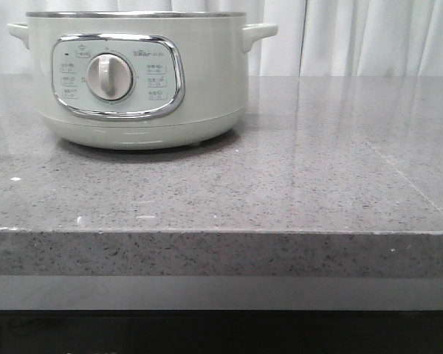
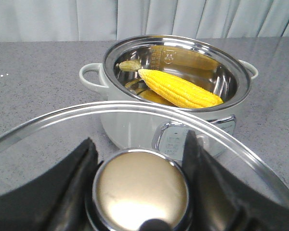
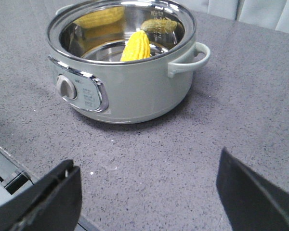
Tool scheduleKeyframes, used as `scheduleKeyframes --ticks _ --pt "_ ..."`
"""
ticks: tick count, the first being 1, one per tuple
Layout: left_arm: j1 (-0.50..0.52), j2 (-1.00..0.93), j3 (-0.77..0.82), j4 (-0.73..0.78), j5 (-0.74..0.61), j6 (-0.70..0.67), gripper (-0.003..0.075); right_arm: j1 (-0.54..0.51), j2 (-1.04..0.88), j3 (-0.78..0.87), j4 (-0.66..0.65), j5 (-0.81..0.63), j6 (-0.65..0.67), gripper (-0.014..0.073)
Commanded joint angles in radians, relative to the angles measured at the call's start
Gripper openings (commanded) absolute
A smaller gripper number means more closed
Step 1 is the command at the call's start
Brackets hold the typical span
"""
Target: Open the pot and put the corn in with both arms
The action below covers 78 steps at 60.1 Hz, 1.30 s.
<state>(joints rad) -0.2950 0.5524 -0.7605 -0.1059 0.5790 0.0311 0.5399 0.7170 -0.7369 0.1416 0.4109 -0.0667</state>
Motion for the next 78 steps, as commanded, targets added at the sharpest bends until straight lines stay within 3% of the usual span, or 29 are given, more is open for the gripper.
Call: scheduleKeyframes --ticks 1,24,37,60,78 --pt "0.001 -0.001 -0.039 -0.017 -0.154 -0.007 0.0220 -0.006 -0.054 0.002 0.000 -0.094 -0.006 0.0594" --pt "0.001 -0.001 -0.039 -0.017 -0.165 -0.007 0.0220 -0.006 -0.088 0.023 0.000 -0.064 -0.006 0.0594" --pt "-0.001 0.045 -0.043 -0.046 -0.308 -0.007 0.0220 -0.006 -0.088 0.023 0.000 -0.064 -0.006 0.0594" --pt "-0.114 0.371 -0.265 -0.042 -0.369 -0.005 0.0220 -0.006 -0.088 0.023 0.000 -0.064 -0.006 0.0594" --pt "-0.145 0.669 -0.468 -0.042 -0.448 -0.005 0.0220 -0.006 -0.088 0.023 0.000 -0.064 -0.006 0.0594"
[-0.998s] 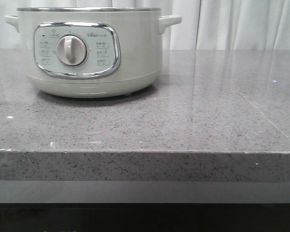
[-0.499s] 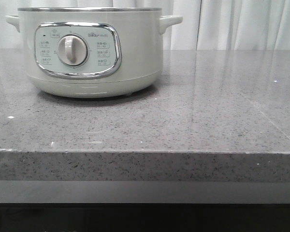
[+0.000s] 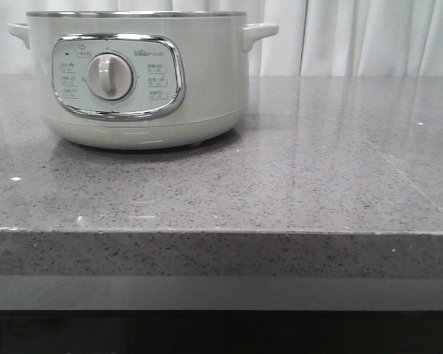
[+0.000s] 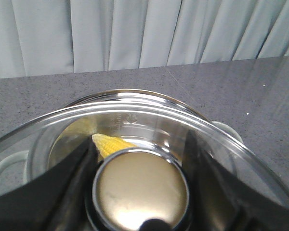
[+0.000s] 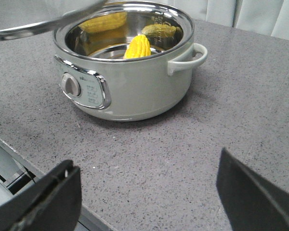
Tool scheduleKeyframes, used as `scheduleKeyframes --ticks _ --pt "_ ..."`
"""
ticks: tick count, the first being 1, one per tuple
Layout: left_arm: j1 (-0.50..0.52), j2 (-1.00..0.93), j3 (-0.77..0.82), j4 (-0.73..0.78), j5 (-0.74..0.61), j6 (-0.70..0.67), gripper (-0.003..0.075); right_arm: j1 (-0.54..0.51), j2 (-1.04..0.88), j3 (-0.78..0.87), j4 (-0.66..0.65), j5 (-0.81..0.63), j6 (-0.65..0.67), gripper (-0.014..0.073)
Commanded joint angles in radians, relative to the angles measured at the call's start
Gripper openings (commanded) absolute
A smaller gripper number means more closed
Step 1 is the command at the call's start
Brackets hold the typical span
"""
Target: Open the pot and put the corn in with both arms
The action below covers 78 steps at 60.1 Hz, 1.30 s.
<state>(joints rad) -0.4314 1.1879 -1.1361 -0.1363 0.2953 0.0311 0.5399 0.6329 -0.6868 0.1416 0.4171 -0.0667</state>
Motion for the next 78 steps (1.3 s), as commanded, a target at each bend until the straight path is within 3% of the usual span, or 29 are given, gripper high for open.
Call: scheduleKeyframes --ticks 1,30,78 --pt "-0.009 0.051 -0.106 -0.011 -0.169 -0.005 0.0220 -0.006 -0.004 -0.027 0.000 -0.070 -0.006 0.0594" --pt "-0.009 0.353 -0.369 -0.006 -0.189 -0.005 0.0220 -0.006 -0.004 -0.027 0.000 -0.070 -0.006 0.0594" --pt "-0.035 0.441 -0.380 0.038 -0.184 -0.005 0.0220 -0.006 -0.004 -0.027 0.000 -0.070 -0.006 0.0594"
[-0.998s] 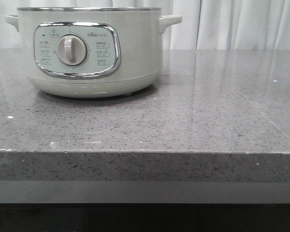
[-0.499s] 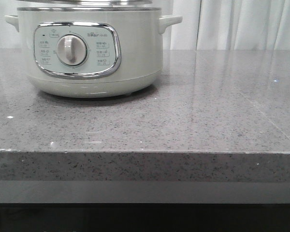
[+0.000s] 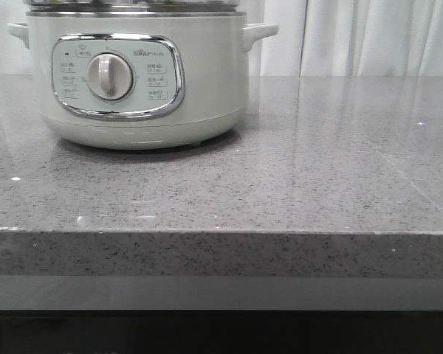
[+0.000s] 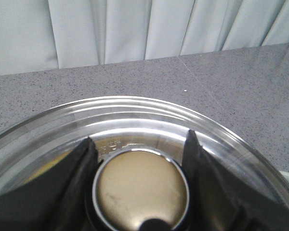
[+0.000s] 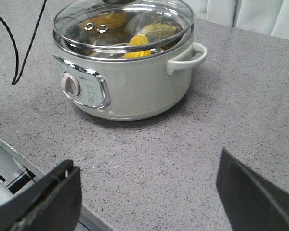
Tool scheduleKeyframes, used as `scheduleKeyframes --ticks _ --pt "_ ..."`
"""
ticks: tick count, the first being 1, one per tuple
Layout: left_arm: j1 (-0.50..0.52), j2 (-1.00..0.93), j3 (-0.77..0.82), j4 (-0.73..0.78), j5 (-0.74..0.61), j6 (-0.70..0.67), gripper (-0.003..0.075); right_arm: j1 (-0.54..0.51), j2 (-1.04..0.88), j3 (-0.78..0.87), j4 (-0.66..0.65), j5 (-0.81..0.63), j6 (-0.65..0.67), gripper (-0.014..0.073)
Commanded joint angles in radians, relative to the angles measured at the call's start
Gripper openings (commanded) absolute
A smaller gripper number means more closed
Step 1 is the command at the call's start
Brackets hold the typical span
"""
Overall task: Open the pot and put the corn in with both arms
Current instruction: 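Lower the glass lid back onto the pot with the left gripper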
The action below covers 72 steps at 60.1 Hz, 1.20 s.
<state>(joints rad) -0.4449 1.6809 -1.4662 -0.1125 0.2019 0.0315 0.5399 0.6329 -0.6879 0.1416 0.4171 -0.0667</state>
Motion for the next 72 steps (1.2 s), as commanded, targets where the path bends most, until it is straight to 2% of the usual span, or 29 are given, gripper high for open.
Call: scheduleKeyframes --ticks 1,9,60,64,72 --pt "-0.024 -0.052 -0.052 0.017 -0.088 -0.006 0.0220 -0.006 -0.004 -0.026 0.000 -0.070 -0.006 0.0594" --pt "-0.035 -0.052 -0.052 0.059 -0.053 -0.006 0.0220 -0.006 -0.004 -0.026 0.000 -0.070 -0.006 0.0594" --pt "-0.012 -0.057 -0.052 0.048 0.042 -0.006 0.0227 -0.006 -0.004 -0.026 0.000 -0.070 -0.006 0.0594" --pt "-0.012 -0.057 -0.052 0.048 0.055 -0.006 0.0258 -0.006 -0.004 -0.026 0.000 -0.070 -0.006 0.0594" --pt "-0.012 -0.057 -0.052 -0.009 0.068 -0.006 0.0375 -0.006 -0.004 -0.026 0.000 -0.070 -0.006 0.0594"
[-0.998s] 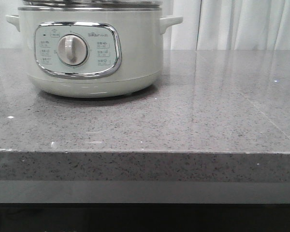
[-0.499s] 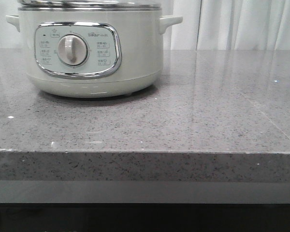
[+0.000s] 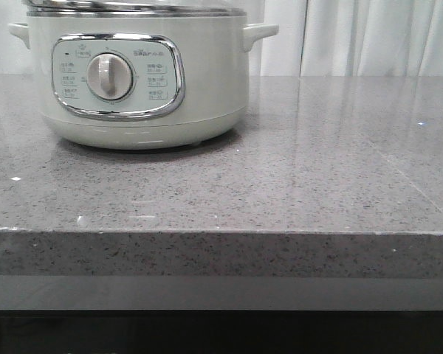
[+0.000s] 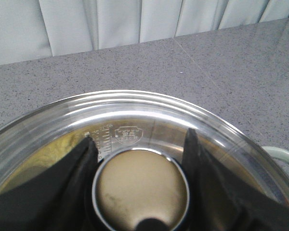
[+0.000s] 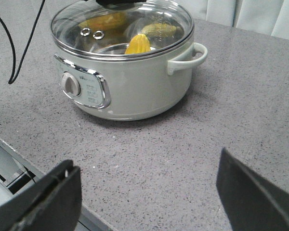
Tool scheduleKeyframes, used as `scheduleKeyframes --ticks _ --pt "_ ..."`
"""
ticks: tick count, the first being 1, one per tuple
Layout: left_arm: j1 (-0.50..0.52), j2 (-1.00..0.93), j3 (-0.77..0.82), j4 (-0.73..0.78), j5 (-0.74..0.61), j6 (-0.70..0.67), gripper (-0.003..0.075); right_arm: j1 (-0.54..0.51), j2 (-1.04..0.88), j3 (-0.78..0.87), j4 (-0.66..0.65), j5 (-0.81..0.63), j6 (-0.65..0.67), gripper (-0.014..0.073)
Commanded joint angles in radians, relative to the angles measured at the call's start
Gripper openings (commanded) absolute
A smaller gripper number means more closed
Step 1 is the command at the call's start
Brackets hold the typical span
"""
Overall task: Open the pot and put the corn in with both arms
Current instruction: 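Lower the glass lid back onto the pot with the left gripper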
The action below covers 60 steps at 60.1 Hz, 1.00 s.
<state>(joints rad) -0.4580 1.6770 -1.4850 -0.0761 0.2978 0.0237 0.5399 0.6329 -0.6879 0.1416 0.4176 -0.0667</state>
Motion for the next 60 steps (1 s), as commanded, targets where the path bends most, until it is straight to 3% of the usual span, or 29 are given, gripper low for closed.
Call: scheduleKeyframes --ticks 1,12,39,60 --pt "0.001 -0.053 -0.034 -0.051 -0.026 0.002 0.0384 -0.006 -0.004 -0.026 0.000 -0.070 -0.006 0.0594" --pt "0.001 -0.056 -0.034 -0.121 -0.009 0.002 0.0405 -0.006 -0.004 -0.026 0.000 -0.070 -0.006 0.0594" --pt "0.008 -0.075 -0.078 -0.098 0.016 0.002 0.0457 -0.006 -0.004 -0.026 0.000 -0.069 -0.006 0.0594" --pt "0.139 -0.229 -0.079 -0.091 0.104 0.002 0.0456 -0.006 -0.004 -0.026 0.000 -0.069 -0.006 0.0594"
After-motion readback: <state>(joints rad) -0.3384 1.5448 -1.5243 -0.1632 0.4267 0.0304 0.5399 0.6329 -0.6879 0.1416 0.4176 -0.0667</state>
